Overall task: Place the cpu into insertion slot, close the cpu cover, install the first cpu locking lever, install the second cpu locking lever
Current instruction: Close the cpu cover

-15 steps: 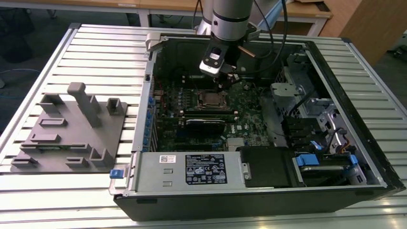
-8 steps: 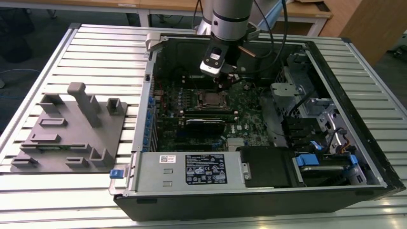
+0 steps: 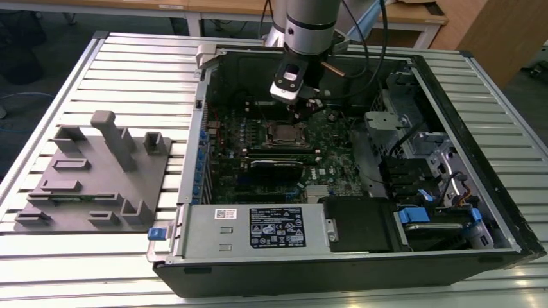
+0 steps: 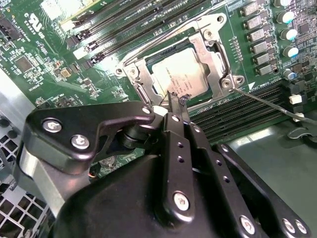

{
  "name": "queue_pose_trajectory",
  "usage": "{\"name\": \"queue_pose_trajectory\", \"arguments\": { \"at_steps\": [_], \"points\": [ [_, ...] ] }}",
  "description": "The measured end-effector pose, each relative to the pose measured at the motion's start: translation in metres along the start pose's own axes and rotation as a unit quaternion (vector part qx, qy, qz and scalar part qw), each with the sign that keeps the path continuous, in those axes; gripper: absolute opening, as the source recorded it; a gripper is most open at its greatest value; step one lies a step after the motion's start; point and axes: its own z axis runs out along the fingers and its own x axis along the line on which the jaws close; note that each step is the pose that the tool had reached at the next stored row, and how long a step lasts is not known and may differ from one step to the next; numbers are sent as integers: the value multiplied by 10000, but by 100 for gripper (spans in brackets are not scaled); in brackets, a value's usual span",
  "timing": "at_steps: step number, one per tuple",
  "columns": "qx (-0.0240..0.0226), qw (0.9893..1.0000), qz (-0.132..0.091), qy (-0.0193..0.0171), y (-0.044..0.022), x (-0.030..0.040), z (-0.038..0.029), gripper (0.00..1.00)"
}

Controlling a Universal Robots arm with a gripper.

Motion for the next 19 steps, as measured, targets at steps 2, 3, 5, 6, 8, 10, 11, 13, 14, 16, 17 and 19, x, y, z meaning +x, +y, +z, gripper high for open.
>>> {"name": "queue_pose_trajectory", "arguments": {
  "at_steps": [2,3,5,6,8,10,11,13,14,16,17,19],
  "points": [
    [0,10000,-21,0,0,0,0,10],
    [-1,10000,-31,0,0,0,0,10],
    [-1,10000,-52,1,0,0,0,10],
    [-1,10000,-62,1,0,0,0,10],
    [-1,10000,-83,1,-1,0,0,10],
    [-2,9999,-102,1,-1,1,0,10],
    [-2,9999,-111,1,-1,1,0,10],
    [-2,9999,-129,1,-2,1,0,10],
    [-3,9999,-138,1,-2,2,0,10],
    [-3,9999,-154,1,-3,2,0,10],
    [-3,9999,-162,1,-4,2,0,10],
    [-4,9998,-177,1,-5,3,0,10]
  ]
}}
